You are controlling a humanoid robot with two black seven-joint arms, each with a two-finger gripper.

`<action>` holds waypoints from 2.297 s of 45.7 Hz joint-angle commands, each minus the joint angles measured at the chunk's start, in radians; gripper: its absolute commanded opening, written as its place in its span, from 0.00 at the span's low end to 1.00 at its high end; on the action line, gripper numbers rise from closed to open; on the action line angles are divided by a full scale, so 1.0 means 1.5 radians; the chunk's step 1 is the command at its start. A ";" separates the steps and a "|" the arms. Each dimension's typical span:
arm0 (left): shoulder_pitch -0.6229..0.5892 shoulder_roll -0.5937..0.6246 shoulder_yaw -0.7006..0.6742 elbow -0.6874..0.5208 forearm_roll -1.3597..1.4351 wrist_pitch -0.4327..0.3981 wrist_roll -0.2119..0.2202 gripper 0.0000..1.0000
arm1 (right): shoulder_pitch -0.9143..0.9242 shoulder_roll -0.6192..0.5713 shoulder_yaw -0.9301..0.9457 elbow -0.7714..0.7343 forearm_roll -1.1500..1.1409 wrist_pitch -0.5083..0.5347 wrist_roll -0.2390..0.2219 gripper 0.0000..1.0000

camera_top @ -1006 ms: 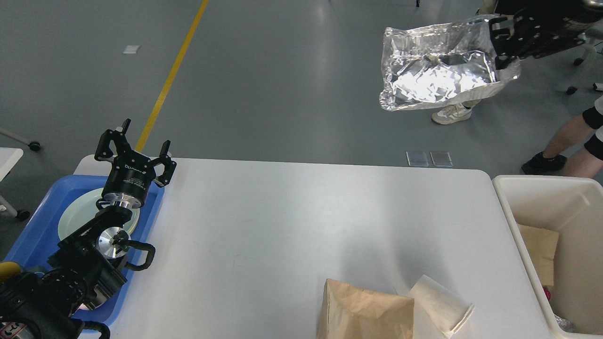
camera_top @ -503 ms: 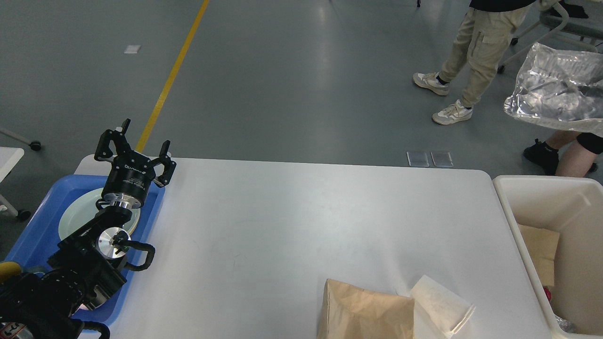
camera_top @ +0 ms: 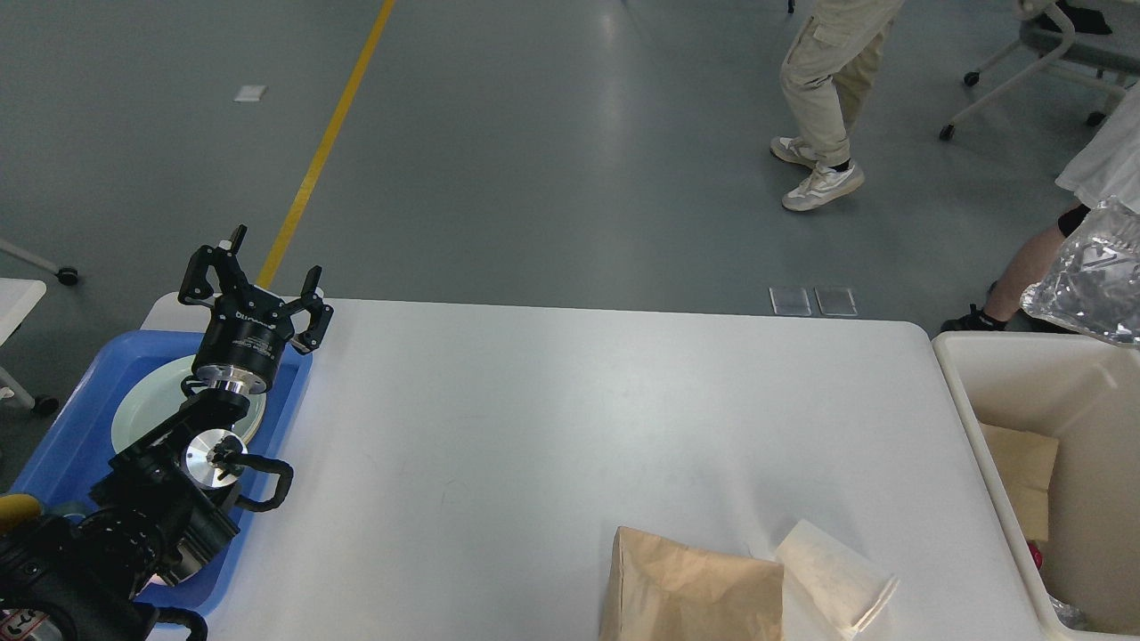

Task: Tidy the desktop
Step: 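Release the foil bag into the white bin with the right gripper, then bring the right gripper back in over the table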

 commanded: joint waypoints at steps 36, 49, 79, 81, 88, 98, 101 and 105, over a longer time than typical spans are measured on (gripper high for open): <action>0.000 -0.001 0.000 0.000 0.000 0.000 0.000 0.96 | -0.321 0.049 0.166 -0.032 0.002 -0.148 0.003 0.25; 0.000 -0.001 0.000 0.000 0.000 0.000 0.000 0.96 | -0.336 0.049 0.170 -0.070 0.002 -0.190 0.003 0.62; 0.000 0.000 0.000 0.000 0.000 0.000 0.000 0.96 | -0.038 0.053 -0.004 -0.024 0.005 -0.103 0.003 1.00; 0.000 0.000 0.000 0.000 0.000 0.000 0.000 0.96 | -0.002 0.057 -0.026 0.000 0.005 -0.082 0.003 1.00; 0.000 0.000 0.000 0.000 0.000 0.000 0.000 0.96 | 0.121 0.072 -0.094 0.060 0.005 0.017 0.002 1.00; 0.000 0.000 0.000 0.000 0.000 0.000 0.000 0.96 | 0.228 0.141 -0.119 0.072 0.002 0.138 0.000 1.00; 0.000 0.000 0.000 0.000 0.000 0.000 0.000 0.96 | 0.248 0.167 -0.119 0.073 0.003 0.155 -0.001 1.00; 0.000 -0.001 -0.001 0.000 0.000 0.000 0.000 0.96 | 0.268 0.212 -0.118 0.079 0.006 0.195 -0.001 1.00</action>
